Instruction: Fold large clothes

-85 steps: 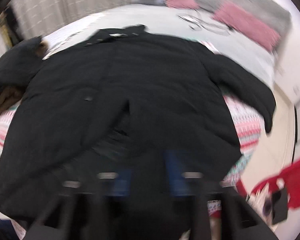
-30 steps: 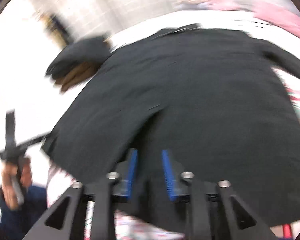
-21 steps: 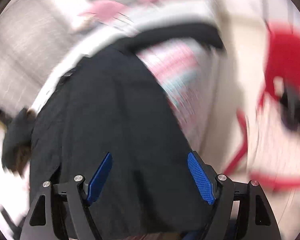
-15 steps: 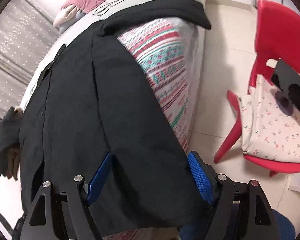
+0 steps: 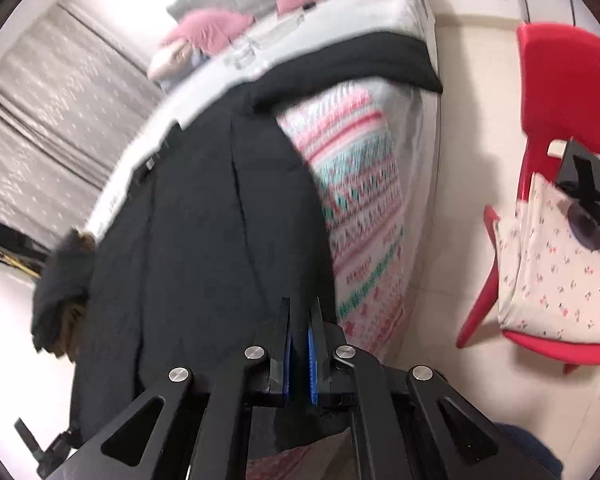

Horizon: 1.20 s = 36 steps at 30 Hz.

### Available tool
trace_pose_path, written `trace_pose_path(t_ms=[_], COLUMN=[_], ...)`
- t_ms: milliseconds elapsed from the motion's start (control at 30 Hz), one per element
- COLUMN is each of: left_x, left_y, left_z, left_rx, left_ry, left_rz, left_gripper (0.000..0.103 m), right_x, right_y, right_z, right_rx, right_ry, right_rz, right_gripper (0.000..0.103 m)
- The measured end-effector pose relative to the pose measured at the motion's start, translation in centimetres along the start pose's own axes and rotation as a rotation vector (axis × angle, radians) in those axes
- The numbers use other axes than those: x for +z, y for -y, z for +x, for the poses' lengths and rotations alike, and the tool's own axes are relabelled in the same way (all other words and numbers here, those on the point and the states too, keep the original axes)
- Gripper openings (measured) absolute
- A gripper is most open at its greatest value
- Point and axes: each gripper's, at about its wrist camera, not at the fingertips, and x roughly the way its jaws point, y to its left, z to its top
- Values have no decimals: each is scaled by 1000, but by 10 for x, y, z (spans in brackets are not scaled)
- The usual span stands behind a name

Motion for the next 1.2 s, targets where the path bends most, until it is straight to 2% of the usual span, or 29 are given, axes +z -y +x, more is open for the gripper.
trace_pose_path(t_ms=[100,200,233,267,300,333,367,400,433,500,567,600,633,667,700,733,833,900,1000,1100,1200], left_x=[6,18,22,25,31,36,43,48,60,81,101,109,117,123,129,134,138,138,136,135,134], left_y=[-6,-16,-18,-18,-16,-13,-8,-4,3,12,23,28,33,38,41,45,56,66,77,87,92], left_z=[-9,-22,-26,-31,-35,-41,-44,-47,-51,-58,-66,-70,-71,-71,-67,-57,-17,14,47,66,75], left_rx=[-49,-37,-38,-44,-53,-64,-76,-88,-128,-182,-216,-223,-238,-258,-271,-264,-257,-213,-126,-67,-31], left_ry=[18,62,76,89,106,126,145,153,155,166,197,220,252,276,282,267,169,108,66,35,40], left_rz=[-35,-88,-98,-108,-116,-117,-115,-114,-117,-138,-161,-172,-183,-196,-217,-246,-250,-215,-164,-93,-45], left_gripper=[9,13,18,23,33,45,51,61,64,65,76,84,86,87,93,99,99,99,99,99,99], right_x=[4,11,16,23,29,39,50,60,73,91,104,109,116,122,128,138,168,184,208,224,233], right_y=[7,3,-3,-9,-13,-18,-23,-27,-31,-37,-50,-54,-59,-61,-60,-57,-42,-31,-8,35,94], right_z=[-6,-15,-19,-24,-29,-38,-48,-54,-62,-79,-106,-116,-126,-133,-134,-128,-87,-56,3,52,82], right_rx=[1,10,0,2,14,40,61,74,97,160,205,213,236,270,290,280,210,201,202,277,409], right_ry=[32,70,86,96,107,134,172,201,219,229,305,338,385,442,480,484,372,331,238,161,185], right_rz=[26,15,-15,-34,-40,-47,-55,-62,-64,-50,-71,-84,-102,-116,-121,-110,-30,25,117,263,457], right_gripper=[7,12,13,19,21,28,44,56,72,72,75,80,94,103,103,103,103,103,103,103,103])
